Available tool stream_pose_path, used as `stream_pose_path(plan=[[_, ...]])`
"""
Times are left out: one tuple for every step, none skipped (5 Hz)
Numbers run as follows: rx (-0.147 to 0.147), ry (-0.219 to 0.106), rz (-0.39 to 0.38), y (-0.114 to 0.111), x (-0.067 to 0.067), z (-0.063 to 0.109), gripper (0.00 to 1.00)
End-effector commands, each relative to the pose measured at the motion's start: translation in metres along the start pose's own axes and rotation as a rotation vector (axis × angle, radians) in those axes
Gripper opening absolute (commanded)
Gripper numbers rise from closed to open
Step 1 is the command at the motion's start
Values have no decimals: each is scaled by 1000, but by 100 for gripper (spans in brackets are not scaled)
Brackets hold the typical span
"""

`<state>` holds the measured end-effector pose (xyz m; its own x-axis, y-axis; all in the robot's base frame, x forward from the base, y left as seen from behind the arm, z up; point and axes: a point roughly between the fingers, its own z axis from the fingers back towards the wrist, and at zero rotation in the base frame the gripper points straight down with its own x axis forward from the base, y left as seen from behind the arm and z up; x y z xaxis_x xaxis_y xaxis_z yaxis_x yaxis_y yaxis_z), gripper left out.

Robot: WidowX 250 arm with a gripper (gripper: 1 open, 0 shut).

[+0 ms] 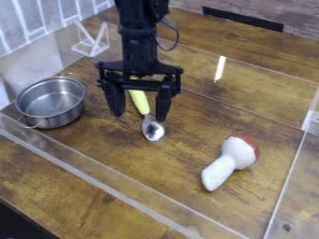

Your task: Move the green spoon to the right

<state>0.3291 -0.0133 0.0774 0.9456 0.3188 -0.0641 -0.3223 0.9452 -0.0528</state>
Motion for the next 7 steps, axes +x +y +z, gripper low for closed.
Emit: stream_pose_path(plan=[[-19,-28,1,8,8,-3,100],[-28,-20,-14,8,10,-17,100],[-34,-13,-33,13,11,-27,0],[-37,-13,-58,17,11,-33,0],[-55,-22,-67,14,11,-18,0],[-70,-31,-84,11,10,-3,0],[-87,-41,-100,1,13,3,0]])
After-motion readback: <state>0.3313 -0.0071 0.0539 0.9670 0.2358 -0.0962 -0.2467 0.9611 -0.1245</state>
